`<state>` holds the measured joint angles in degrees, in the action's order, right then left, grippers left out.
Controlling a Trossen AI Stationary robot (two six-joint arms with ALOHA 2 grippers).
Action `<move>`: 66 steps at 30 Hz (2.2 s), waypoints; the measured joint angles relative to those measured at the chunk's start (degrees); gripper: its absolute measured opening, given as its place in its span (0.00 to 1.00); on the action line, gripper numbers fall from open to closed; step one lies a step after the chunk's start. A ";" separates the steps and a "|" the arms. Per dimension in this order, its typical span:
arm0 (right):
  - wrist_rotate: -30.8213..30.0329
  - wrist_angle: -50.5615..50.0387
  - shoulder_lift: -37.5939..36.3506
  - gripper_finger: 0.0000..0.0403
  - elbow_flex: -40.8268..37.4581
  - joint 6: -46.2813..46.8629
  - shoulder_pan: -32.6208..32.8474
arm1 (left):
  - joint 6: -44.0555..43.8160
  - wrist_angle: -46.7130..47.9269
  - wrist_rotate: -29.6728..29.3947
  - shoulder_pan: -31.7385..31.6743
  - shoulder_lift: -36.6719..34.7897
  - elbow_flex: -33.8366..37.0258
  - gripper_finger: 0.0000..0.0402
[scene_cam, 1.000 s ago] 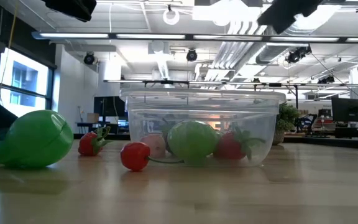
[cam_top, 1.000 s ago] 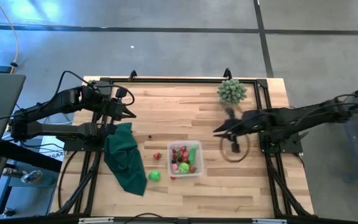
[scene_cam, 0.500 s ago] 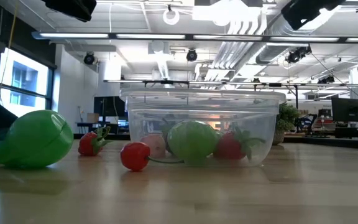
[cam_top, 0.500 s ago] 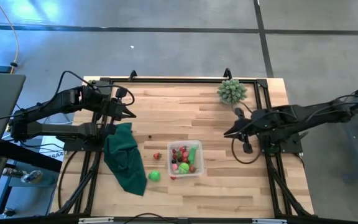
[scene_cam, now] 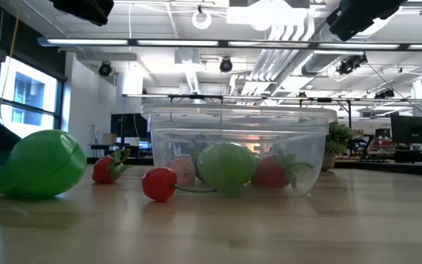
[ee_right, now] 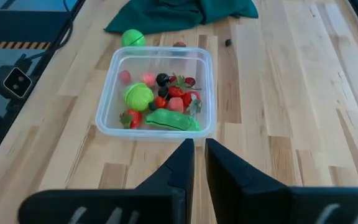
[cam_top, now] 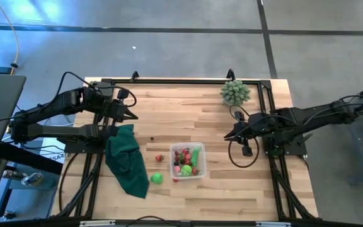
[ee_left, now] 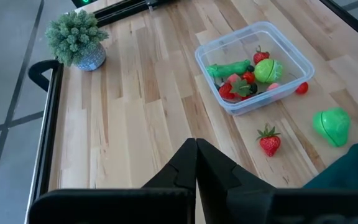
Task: Pick and placing Produce into tupperware
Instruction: Put the blueberry into the transparent bin
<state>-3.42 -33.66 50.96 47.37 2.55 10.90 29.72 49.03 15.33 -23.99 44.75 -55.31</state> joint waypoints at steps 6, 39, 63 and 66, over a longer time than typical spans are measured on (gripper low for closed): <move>0.00 0.01 0.00 0.07 0.00 0.00 0.00 | 0.02 0.00 -0.02 0.00 0.00 -0.01 0.00; 0.00 0.01 0.00 0.07 0.00 0.00 0.00 | -19.72 1.06 0.98 0.02 0.00 0.00 0.00; -0.01 0.01 0.00 0.07 0.00 0.00 0.01 | -23.82 -1.94 2.25 0.02 -19.56 -0.10 0.00; -0.02 0.01 -0.02 0.07 0.00 0.00 0.02 | -20.72 2.80 -2.27 0.02 -17.17 -0.07 0.00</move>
<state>-3.44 -33.65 50.94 47.37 2.55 10.92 9.00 51.84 13.05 -23.97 27.58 -55.38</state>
